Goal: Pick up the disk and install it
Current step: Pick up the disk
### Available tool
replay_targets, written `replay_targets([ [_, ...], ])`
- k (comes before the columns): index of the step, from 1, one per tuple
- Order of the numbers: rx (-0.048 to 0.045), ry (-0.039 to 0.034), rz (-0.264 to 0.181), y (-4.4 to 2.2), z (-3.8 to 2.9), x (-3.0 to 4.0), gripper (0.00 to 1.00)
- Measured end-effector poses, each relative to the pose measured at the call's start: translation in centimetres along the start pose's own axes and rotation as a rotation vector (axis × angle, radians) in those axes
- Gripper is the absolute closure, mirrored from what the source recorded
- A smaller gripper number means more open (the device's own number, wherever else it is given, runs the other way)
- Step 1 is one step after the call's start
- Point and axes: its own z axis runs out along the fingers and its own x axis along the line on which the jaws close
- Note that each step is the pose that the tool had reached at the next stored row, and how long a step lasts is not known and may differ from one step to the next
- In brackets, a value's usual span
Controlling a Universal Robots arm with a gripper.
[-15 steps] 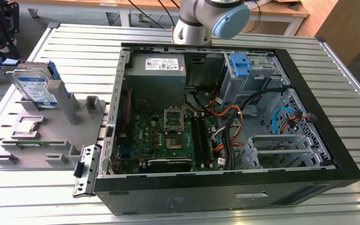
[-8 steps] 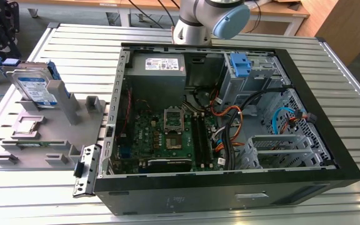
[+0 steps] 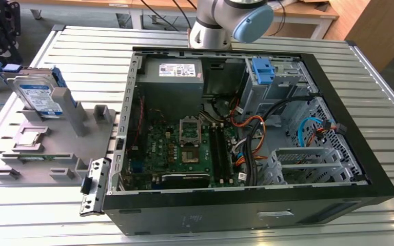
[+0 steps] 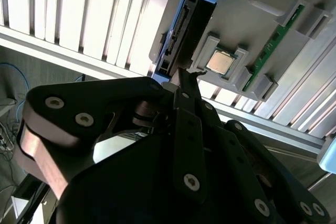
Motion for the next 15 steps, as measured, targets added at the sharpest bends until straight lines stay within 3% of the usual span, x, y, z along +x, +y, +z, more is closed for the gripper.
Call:
replay_targets([
  [7, 0.0, -0.0018, 0.0, 0.45, 0.17, 0.02, 0.89],
  [15, 0.0028, -0.0088, -0.001, 1.42, 0.71, 0.14, 0.89],
])
